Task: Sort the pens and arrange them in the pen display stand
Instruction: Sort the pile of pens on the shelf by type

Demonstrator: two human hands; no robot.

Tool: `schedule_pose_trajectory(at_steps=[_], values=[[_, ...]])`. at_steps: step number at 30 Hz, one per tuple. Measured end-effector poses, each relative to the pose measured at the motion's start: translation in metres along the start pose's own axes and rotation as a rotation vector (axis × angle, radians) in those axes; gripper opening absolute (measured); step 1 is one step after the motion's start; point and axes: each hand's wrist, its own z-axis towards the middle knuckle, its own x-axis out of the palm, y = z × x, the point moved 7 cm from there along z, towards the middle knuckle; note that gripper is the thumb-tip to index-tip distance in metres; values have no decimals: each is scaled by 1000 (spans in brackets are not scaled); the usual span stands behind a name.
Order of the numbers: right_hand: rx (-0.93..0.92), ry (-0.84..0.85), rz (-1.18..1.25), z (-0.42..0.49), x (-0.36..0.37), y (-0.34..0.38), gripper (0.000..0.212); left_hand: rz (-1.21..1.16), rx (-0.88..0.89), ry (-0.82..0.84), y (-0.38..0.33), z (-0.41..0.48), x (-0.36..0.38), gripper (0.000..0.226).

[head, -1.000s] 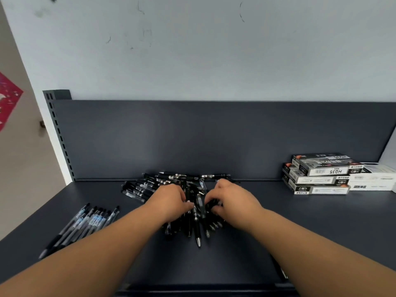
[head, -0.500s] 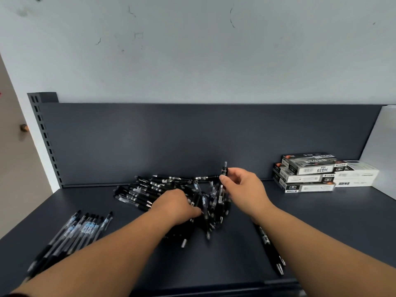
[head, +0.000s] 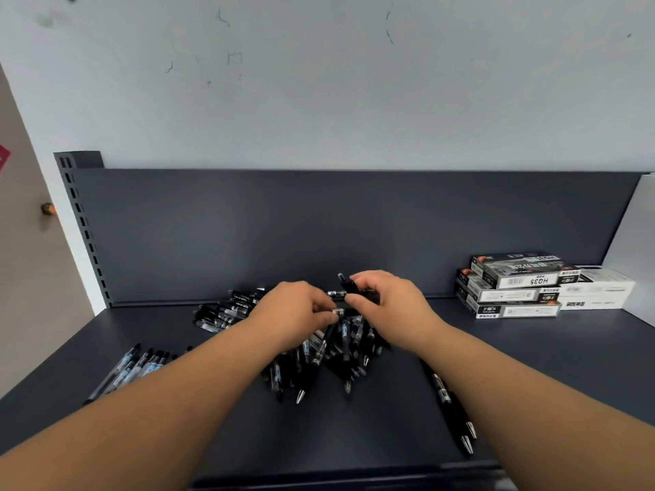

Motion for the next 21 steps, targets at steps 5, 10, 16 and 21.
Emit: schedule_pose_trajectory(at_steps=[5, 10, 16, 21], values=[[-37, 86, -15, -2, 0, -1, 7, -541, -38, -73, 5, -1, -19, 14], [-63, 61, 109, -4, -1, 3, 8, -1118, -118, -89, 3, -4, -9, 5], [79, -73, 81, -2, -22, -12, 17, -525, -215, -100, 10, -1, 11, 31], [349, -45, 360, -12, -24, -50, 16, 154, -221, 184, 13, -4, 55, 31]])
